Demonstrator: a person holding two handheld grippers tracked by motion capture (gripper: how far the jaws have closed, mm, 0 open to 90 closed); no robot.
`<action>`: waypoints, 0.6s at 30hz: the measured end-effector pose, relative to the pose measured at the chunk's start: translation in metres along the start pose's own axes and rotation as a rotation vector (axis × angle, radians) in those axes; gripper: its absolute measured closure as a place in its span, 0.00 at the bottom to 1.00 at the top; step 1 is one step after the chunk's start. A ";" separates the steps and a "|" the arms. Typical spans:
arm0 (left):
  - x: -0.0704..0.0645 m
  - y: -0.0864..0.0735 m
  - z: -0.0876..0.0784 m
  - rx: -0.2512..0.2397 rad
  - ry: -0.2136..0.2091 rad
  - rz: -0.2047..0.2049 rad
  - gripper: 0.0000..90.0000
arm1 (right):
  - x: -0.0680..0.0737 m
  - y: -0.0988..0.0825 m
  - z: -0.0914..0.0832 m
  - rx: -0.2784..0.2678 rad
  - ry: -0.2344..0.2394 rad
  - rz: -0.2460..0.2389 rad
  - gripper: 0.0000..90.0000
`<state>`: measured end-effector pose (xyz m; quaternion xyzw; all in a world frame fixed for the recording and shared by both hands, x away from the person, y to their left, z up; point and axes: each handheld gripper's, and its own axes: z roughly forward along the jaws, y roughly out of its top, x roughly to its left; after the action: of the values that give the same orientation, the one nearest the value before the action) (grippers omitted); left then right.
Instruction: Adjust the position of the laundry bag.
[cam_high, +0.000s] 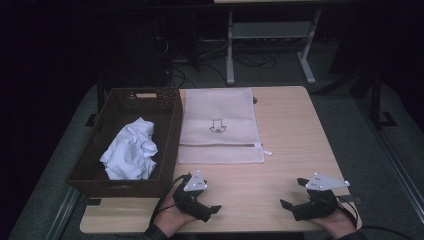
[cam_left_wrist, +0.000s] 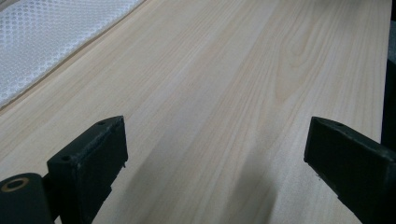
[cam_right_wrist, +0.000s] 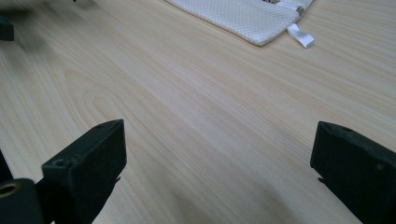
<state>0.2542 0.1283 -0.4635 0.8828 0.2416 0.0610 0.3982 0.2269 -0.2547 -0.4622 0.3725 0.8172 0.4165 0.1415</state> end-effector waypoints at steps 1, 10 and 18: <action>0.000 0.000 0.000 0.001 0.001 0.001 0.06 | 0.000 0.000 0.000 0.001 0.002 -0.002 0.03; -0.001 -0.001 0.001 0.014 -0.002 -0.005 0.06 | -0.001 0.001 0.002 -0.003 0.009 -0.006 0.03; 0.001 0.001 0.001 0.015 0.015 -0.013 0.06 | -0.001 0.004 0.006 -0.002 0.026 -0.020 0.03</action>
<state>0.2560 0.1272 -0.4634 0.8837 0.2506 0.0631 0.3901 0.2325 -0.2500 -0.4632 0.3588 0.8221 0.4208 0.1356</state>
